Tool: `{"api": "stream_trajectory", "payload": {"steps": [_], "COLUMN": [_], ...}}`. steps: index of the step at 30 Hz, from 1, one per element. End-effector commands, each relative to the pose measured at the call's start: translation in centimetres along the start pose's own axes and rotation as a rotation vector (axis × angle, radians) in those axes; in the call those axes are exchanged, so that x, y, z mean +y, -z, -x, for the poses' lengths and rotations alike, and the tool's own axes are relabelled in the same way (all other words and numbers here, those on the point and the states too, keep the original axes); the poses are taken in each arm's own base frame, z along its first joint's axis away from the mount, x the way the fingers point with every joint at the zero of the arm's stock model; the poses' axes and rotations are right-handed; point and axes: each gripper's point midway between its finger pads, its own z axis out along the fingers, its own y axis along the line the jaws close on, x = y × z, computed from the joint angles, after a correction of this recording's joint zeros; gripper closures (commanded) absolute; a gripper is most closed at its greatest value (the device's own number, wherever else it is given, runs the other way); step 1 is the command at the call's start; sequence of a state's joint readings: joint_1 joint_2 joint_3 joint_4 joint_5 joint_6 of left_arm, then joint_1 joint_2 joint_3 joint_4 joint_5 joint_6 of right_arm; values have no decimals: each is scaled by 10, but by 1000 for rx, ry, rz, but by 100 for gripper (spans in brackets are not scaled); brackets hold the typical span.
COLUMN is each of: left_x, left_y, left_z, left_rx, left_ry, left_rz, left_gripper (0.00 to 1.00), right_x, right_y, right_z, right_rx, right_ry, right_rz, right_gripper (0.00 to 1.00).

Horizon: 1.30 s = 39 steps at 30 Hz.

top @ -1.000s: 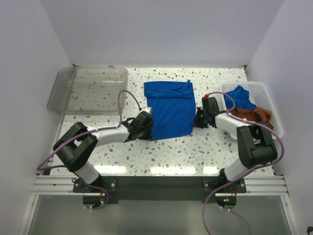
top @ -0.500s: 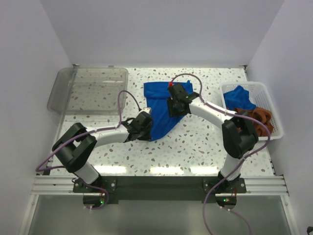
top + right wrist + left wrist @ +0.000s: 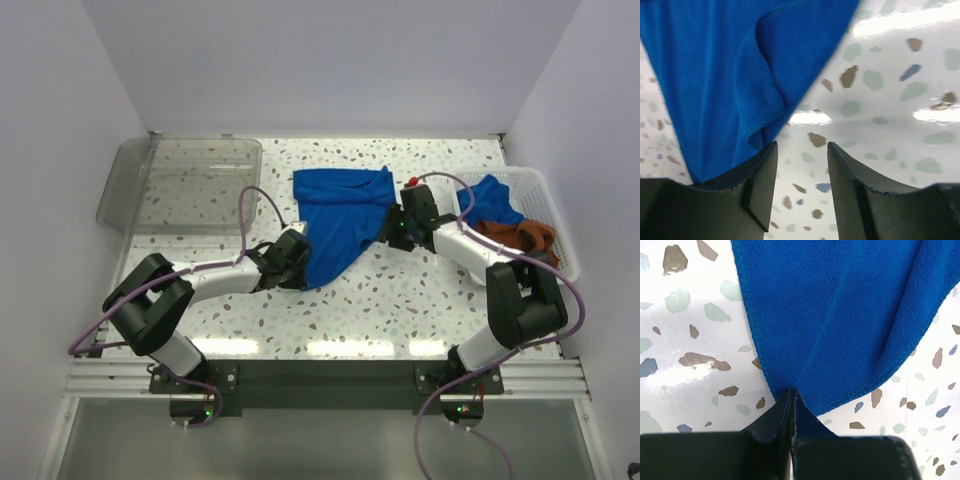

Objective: Fold and stack the towels
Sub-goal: Flatten out the crumpled towel

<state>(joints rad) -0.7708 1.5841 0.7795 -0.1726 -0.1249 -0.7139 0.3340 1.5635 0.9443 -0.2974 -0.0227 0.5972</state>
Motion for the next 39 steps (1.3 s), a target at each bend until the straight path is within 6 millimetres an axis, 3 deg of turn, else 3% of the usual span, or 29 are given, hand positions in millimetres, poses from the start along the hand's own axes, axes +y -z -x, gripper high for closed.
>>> {"api": "stream_trajectory", "payload": {"steps": [1,8,13,26,35,39], "left_x": [28,25,26,25,28,30], "left_y": [4,6,6,5,6,6], "left_z": [-31,-30,-31,-30,-32,-34], "left_rx": [89,86,91,94,96,101], "left_ry": [-31,-24,-26,-28,-26,-29], "left_rz": [88,75,79,82,91,95], "left_gripper": [100,100,100,100,100,100], "right_x": [52,47,40,49,52,54], "right_y": [1,-8,-17,-34,-36,-34], "right_z": [21,23,10,-4,4,9], "right_rx": [-79,-120,-97,-46,-73,-83], "right_ry": [-144,-359,-508,-638,-654,-649], "right_rz": [223,211,195,211,212,213], "right_gripper": [51,46,39,37,44,52]}}
